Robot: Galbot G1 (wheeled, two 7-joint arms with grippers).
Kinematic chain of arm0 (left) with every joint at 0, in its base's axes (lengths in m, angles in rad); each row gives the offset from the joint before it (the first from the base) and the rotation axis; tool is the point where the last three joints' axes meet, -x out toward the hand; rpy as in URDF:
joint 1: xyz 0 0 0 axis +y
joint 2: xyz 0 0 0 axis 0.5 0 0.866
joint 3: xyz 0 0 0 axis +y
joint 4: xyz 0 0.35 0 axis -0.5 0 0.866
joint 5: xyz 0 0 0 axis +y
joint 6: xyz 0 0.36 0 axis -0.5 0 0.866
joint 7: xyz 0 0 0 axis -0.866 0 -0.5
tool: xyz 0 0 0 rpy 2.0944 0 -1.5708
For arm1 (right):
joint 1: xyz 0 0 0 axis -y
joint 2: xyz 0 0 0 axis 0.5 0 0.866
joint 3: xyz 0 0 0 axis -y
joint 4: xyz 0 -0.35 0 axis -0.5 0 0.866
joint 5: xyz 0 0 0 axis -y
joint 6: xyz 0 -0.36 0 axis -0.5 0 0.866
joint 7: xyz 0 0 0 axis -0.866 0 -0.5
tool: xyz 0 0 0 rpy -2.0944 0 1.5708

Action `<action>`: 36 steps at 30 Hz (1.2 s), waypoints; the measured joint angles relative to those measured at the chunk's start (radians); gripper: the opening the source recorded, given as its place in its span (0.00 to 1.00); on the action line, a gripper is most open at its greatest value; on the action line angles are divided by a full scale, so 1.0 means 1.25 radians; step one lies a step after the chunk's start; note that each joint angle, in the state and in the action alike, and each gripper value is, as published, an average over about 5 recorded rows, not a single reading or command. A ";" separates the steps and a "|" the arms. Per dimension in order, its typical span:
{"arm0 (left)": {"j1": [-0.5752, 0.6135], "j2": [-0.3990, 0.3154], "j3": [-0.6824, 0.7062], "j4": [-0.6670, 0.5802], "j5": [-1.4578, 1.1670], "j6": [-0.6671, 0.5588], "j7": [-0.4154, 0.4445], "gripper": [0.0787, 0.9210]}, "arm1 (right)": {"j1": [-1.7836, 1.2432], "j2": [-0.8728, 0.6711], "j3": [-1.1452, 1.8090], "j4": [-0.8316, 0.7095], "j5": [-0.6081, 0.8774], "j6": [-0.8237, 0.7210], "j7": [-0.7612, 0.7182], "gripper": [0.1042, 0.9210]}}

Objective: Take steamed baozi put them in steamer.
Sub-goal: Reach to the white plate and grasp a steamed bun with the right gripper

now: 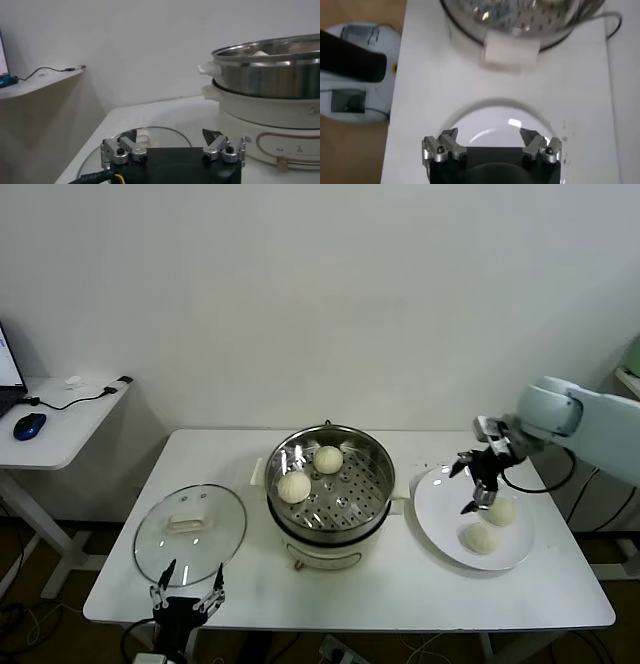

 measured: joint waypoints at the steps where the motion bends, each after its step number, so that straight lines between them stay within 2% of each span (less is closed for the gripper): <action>1: 0.000 0.000 -0.001 0.000 0.000 0.001 0.000 0.88 | -0.024 -0.003 0.019 -0.009 -0.017 0.004 -0.001 0.88; 13: 0.000 -0.010 -0.010 0.009 0.009 0.003 -0.001 0.88 | -0.227 0.020 0.177 -0.117 -0.156 0.040 -0.010 0.88; 27: -0.002 -0.017 -0.009 0.017 0.021 0.001 -0.001 0.88 | -0.299 0.092 0.244 -0.204 -0.207 0.059 -0.011 0.88; 30: -0.001 -0.017 -0.010 0.019 0.021 -0.001 -0.002 0.88 | -0.303 0.097 0.247 -0.211 -0.209 0.060 -0.015 0.83; 36: -0.001 -0.017 -0.010 0.020 0.021 -0.002 -0.002 0.88 | -0.305 0.104 0.249 -0.217 -0.209 0.061 -0.022 0.65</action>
